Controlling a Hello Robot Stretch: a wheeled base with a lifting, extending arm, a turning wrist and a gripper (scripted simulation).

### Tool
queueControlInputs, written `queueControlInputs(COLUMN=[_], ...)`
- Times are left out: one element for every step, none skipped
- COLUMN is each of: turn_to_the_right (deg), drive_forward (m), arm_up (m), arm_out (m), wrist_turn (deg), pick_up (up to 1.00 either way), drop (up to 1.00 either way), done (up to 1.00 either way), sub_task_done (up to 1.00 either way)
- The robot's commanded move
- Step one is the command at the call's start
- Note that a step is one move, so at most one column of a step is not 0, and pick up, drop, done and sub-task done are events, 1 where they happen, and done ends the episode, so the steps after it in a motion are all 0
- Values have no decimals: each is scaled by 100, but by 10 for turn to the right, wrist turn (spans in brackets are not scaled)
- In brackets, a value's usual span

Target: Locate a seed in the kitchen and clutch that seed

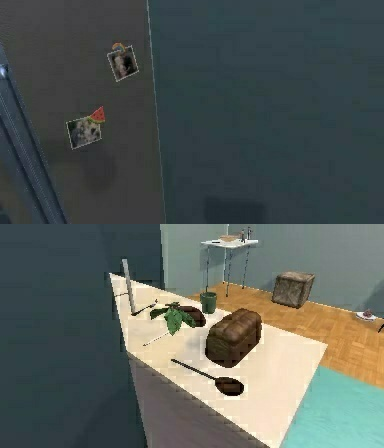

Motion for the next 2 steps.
queueControlInputs(turn_to_the_right=[0, 0], drive_forward=[0, 0], arm_up=[50, 38], arm_out=[0, 0], wrist_turn=[0, 0], pick_up=[0, 0], drop=[0, 0], done=[0, 0], sub_task_done=[0, 0])
